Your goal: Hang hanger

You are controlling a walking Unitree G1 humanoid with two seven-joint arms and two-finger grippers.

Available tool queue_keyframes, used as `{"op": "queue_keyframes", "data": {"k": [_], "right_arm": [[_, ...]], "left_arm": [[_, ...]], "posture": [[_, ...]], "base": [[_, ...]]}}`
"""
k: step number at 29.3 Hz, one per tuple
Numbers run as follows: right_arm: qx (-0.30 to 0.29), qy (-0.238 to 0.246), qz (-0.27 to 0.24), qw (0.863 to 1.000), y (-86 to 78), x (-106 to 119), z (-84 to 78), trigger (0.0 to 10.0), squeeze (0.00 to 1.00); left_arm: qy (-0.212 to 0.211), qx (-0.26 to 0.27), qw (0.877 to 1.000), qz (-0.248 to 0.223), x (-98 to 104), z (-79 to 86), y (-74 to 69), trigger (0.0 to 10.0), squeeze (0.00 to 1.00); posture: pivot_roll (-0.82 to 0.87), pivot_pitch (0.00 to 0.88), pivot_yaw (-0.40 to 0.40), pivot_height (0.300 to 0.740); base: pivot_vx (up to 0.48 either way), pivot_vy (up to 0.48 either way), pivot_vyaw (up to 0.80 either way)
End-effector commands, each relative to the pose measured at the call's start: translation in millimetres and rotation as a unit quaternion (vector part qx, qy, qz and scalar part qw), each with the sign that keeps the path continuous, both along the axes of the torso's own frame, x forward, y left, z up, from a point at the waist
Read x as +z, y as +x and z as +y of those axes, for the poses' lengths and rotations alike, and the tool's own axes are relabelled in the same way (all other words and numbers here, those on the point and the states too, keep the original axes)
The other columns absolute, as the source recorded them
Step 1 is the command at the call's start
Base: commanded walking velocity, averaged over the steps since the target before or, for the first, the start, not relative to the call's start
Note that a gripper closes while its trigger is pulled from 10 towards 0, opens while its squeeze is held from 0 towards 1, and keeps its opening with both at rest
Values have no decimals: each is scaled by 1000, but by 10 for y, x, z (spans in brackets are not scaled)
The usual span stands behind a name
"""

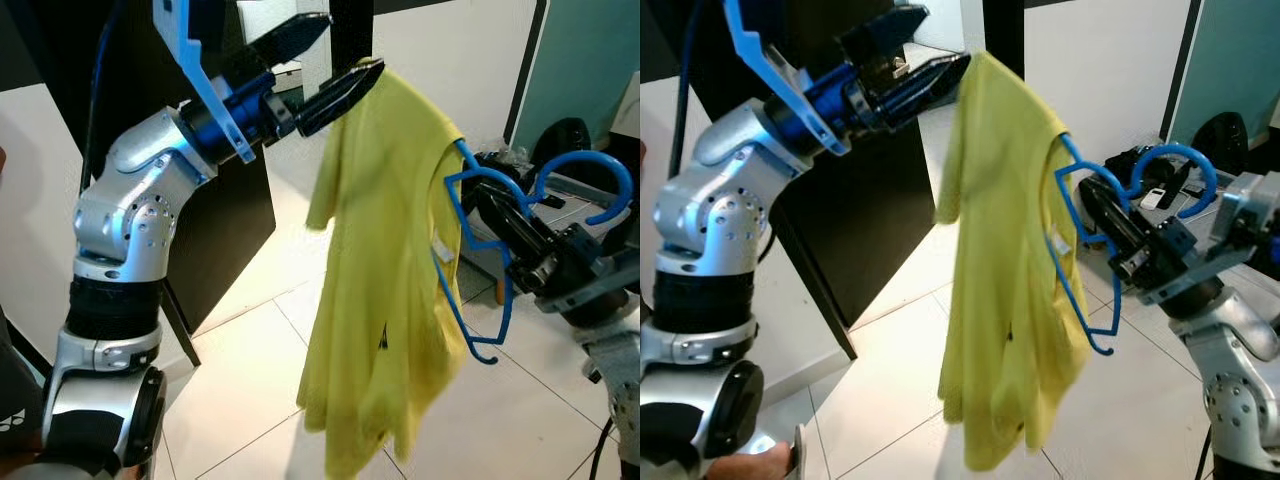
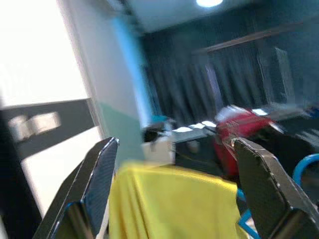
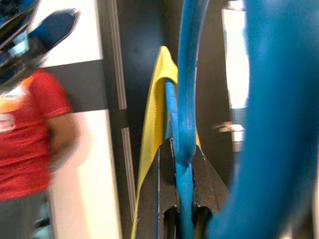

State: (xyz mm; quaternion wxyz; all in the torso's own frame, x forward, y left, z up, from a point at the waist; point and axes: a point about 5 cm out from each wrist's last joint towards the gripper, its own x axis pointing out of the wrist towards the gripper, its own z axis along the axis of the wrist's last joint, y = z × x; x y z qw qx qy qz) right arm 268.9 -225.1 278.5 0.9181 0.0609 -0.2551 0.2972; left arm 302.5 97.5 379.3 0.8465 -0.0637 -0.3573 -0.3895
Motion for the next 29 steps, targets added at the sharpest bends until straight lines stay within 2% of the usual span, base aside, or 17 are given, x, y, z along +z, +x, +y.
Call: {"op": "queue_keyframes", "data": {"k": [1, 2, 3, 4, 5, 7, 8, 10, 11, 15, 21, 25, 29], "right_arm": [[-5, 3, -21, 1000, 8, 54, 30, 10000, 0], [-7, 6, -24, 1000, 43, 69, 48, 10000, 0], [-7, 6, -24, 1000, 43, 69, 48, 10000, 0], [-7, 12, -28, 1000, 71, 85, 77, 10000, 0], [-7, 12, -28, 1000, 71, 85, 77, 10000, 0], [12, 27, -41, 999, 91, 133, 179, 10000, 0], [12, 27, -41, 999, 91, 133, 179, 10000, 0], [31, 36, -50, 998, 93, 164, 273, 10000, 0], [39, 39, -52, 997, 90, 166, 319, 10000, 0], [44, 40, -54, 997, 92, 161, 363, 10000, 0], [41, 46, -48, 997, 124, 124, 413, 10000, 0], [43, 47, -44, 997, 154, 99, 457, 10000, 0], [45, 49, -39, 997, 227, 78, 529, 10000, 0]], "left_arm": [[-1, 29, 999, 26, -86, -2, 41, 10000, 0], [-9, 46, 998, 48, -206, -56, 52, 10000, 0], [-9, 46, 998, 48, -206, -56, 52, 10000, 0], [-10, 64, 995, 72, -332, -106, 58, 10000, 0], [-10, 64, 995, 72, -332, -106, 58, 10000, 0], [-12, 113, 985, 129, -620, -213, 129, 10000, 0], [-12, 113, 985, 129, -620, -213, 129, 10000, 0], [-15, 160, 974, 160, -761, -270, 163, 10000, 0], [-21, 189, 969, 161, -765, -280, 173, 10000, 0], [-32, 218, 963, 155, -739, -290, 174, 10000, 0], [-36, 230, 964, 126, -652, -318, 136, 10000, 0], [-40, 219, 967, 121, -629, -341, 106, 10000, 0], [-52, 180, 976, 114, -585, -423, 27, 10000, 0]], "posture": [[-57, 0, 64, 740], [-56, 0, 62, 740], [-56, 0, 62, 740], [-56, 0, 62, 740], [-56, 0, 62, 740], [-56, 0, 62, 740], [-56, 0, 62, 740], [-54, 0, 56, 740], [-58, 0, 55, 740], [-64, 0, 58, 740], [-66, 0, 61, 740], [-63, 0, 57, 740], [-60, 0, 52, 740]], "base": [[0, 0, 0], [0, 0, 0], [0, 0, 0], [0, 0, 0], [0, 0, 0], [0, 0, 0], [0, 0, 0], [0, 0, 0], [0, 0, 0], [0, 0, 0], [0, 0, 0], [0, 0, 0], [0, 0, 0]]}}
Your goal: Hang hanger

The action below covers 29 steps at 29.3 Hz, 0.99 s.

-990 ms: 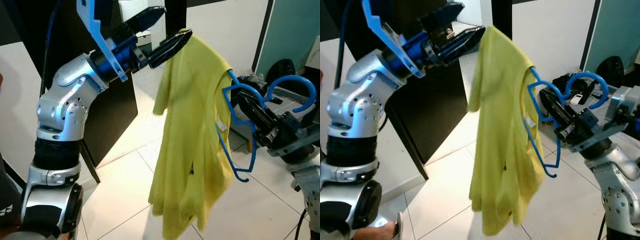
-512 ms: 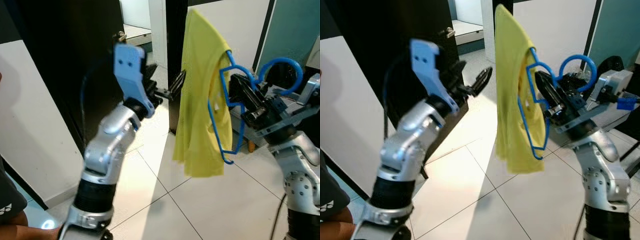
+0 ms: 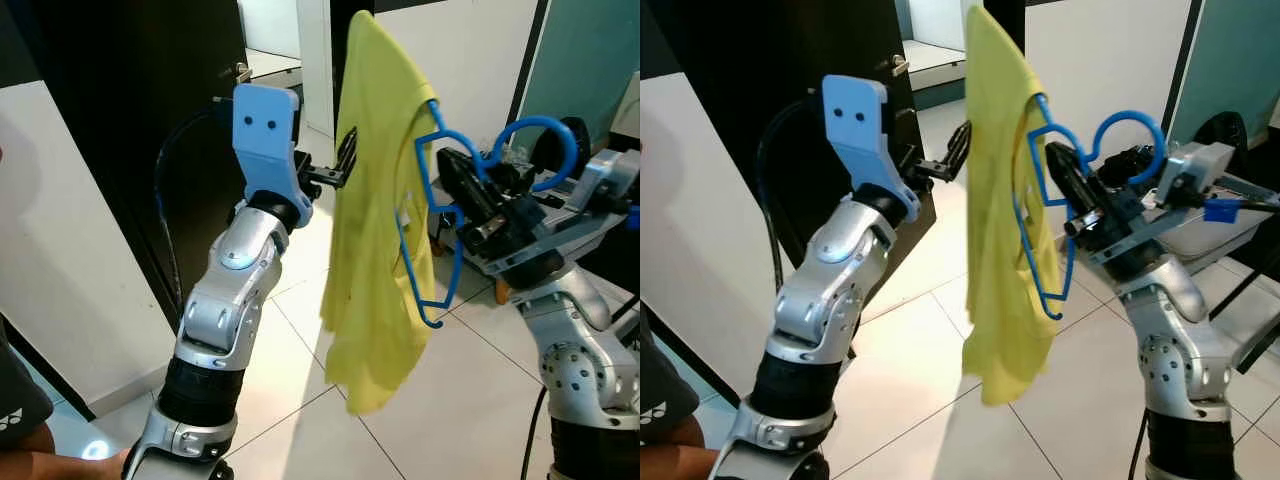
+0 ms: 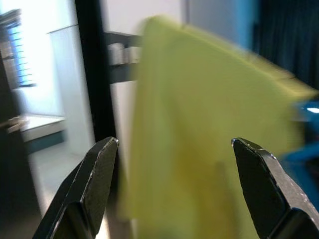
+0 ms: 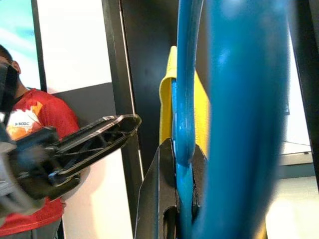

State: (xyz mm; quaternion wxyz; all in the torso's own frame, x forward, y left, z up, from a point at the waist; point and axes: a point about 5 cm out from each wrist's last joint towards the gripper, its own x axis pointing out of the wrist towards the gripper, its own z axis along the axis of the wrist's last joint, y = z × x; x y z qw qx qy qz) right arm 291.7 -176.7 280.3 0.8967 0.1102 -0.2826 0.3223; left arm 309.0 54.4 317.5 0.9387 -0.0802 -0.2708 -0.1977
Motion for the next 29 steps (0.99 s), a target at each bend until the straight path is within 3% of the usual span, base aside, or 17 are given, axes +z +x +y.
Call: {"op": "queue_keyframes", "data": {"k": [1, 10, 15, 20, 29], "right_arm": [[4, 2, -21, 1000, 21, 59, 63, 10000, 0], [18, 9, -26, 999, 134, 111, 219, 10000, 0], [33, 12, -33, 999, 120, 143, 278, 10000, 0], [59, 13, -44, 997, 65, 174, 351, 10000, 0], [78, 18, -53, 995, 10, 192, 370, 10000, 0]], "left_arm": [[-8, -15, 1000, -14, 34, -24, -62, 10000, 0], [13, -29, 999, -22, -25, -118, -145, 10000, 0], [31, -5, 999, -28, -41, -86, -128, 10000, 0], [65, 60, 995, -37, -49, -11, -76, 10000, 0], [58, 97, 993, -21, -62, 104, 6, 10000, 0]], "posture": [[-59, 0, 51, 740], [-51, 0, 42, 740], [-52, 0, 41, 740], [-59, 0, 44, 740], [-62, 0, 49, 740]], "base": [[0, 0, 0], [0, 0, 0], [0, 0, 0], [0, 0, 0], [0, 0, 0]]}}
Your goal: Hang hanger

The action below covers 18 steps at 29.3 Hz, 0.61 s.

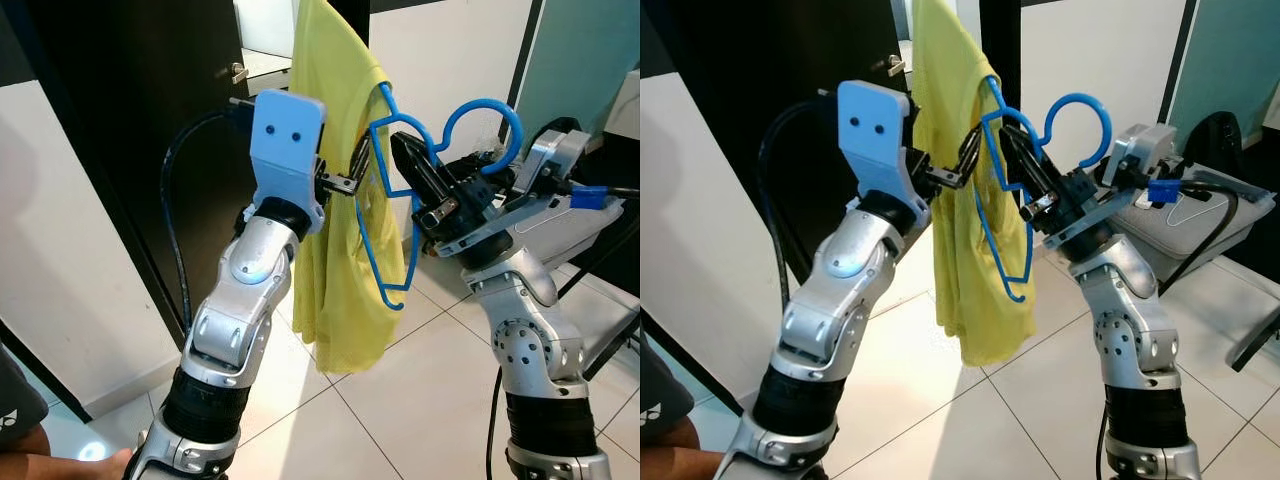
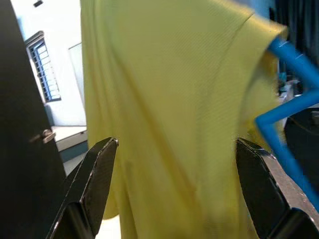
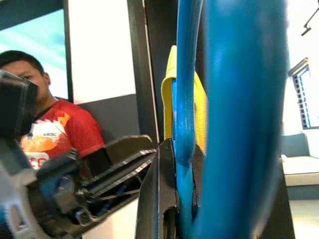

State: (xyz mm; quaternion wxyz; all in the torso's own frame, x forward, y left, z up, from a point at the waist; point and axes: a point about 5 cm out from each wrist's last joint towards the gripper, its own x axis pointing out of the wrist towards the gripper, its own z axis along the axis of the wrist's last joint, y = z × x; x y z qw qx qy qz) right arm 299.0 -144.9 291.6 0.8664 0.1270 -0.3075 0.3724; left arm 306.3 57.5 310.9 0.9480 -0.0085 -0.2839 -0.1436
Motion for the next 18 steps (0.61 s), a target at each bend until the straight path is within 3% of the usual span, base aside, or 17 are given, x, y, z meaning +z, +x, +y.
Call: {"op": "queue_keyframes", "data": {"k": [1, 13, 14, 18], "right_arm": [[21, 7, -22, 1000, -63, 79, 52, 10000, 0], [41, 8, -29, 999, -105, 93, 84, 10000, 0], [42, 8, -29, 999, -108, 93, 85, 10000, 0], [43, 8, -29, 999, -111, 90, 80, 10000, 0]], "left_arm": [[7, 24, 1000, -2, 3, 72, 33, 10000, 0], [7, 26, 1000, -6, 21, 48, 59, 10000, 0], [7, 25, 1000, -8, 28, 45, 63, 0, 0], [6, 23, 1000, -11, 41, 41, 68, 0, 0]], "posture": [[-62, 0, 49, 740], [-66, 0, 53, 740], [-68, 0, 55, 740], [-69, 0, 55, 740]], "base": [[0, 0, 0], [0, 0, 0], [0, 0, 0], [0, 0, 0]]}}
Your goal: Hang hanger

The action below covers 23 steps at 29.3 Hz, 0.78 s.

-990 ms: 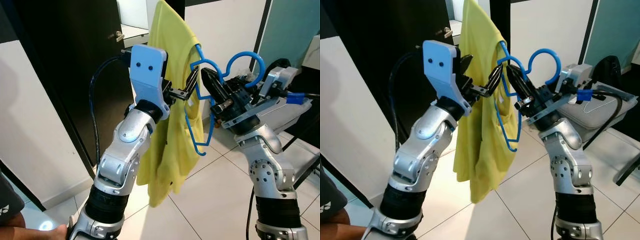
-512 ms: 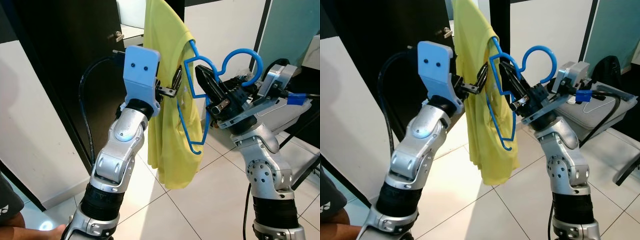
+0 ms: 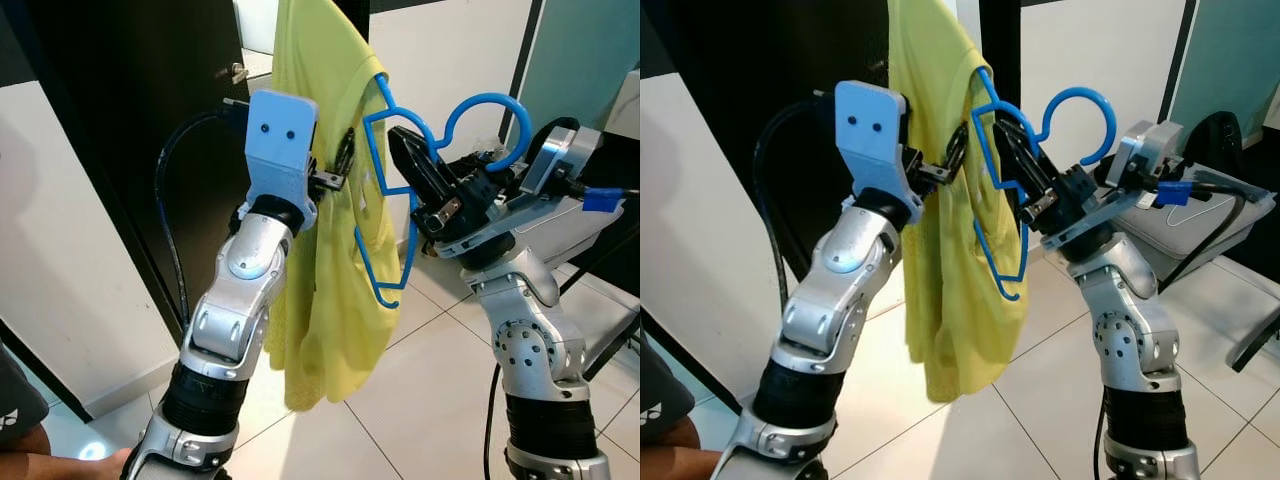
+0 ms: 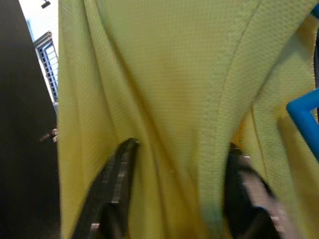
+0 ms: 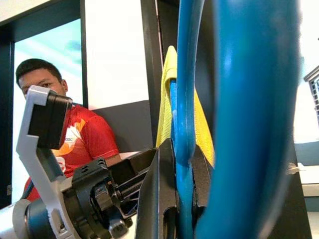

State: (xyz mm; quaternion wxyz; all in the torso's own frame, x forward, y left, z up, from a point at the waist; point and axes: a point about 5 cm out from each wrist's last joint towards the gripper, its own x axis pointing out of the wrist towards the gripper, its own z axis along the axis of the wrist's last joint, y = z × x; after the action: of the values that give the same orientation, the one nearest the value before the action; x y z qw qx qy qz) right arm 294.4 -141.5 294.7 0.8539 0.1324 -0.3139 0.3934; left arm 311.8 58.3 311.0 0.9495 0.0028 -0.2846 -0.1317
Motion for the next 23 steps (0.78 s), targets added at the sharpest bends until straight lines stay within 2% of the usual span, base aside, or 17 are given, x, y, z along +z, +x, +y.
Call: {"op": "queue_keyframes", "data": {"k": [1, 9, 16, 18, 19, 23], "right_arm": [[18, 6, -19, 1000, -62, 56, 39, 10000, 0], [5, 5, -12, 1000, -22, 37, 4, 10000, 0], [-63, -4, 14, 998, 132, -9, -74, 10000, 0], [-98, 1, 27, 995, 215, -3, -125, 10000, 0], [-98, 1, 27, 995, 215, -3, -125, 10000, 0], [-142, 0, 52, 989, 326, -20, -179, 10000, 0]], "left_arm": [[-2, 7, 1000, -11, 46, 33, 12, 0, 0], [-1, 10, 1000, -15, 54, 47, -1, 0, 0], [3, 14, 999, -34, 127, 84, -42, 0, 0], [18, -12, 999, -46, 145, 20, -92, 0, 0], [18, -12, 999, -46, 145, 20, -92, 0, 0], [56, -70, 994, -59, 124, -158, -193, 0, 0]], "posture": [[-69, 0, 55, 740], [-63, 0, 51, 740], [-56, 0, 47, 740], [-52, 0, 45, 740], [-52, 0, 45, 740], [-49, 0, 40, 740]], "base": [[0, 0, 0], [0, 0, 0], [0, 0, 0], [0, 0, 0], [0, 0, 0], [0, 0, 0]]}}
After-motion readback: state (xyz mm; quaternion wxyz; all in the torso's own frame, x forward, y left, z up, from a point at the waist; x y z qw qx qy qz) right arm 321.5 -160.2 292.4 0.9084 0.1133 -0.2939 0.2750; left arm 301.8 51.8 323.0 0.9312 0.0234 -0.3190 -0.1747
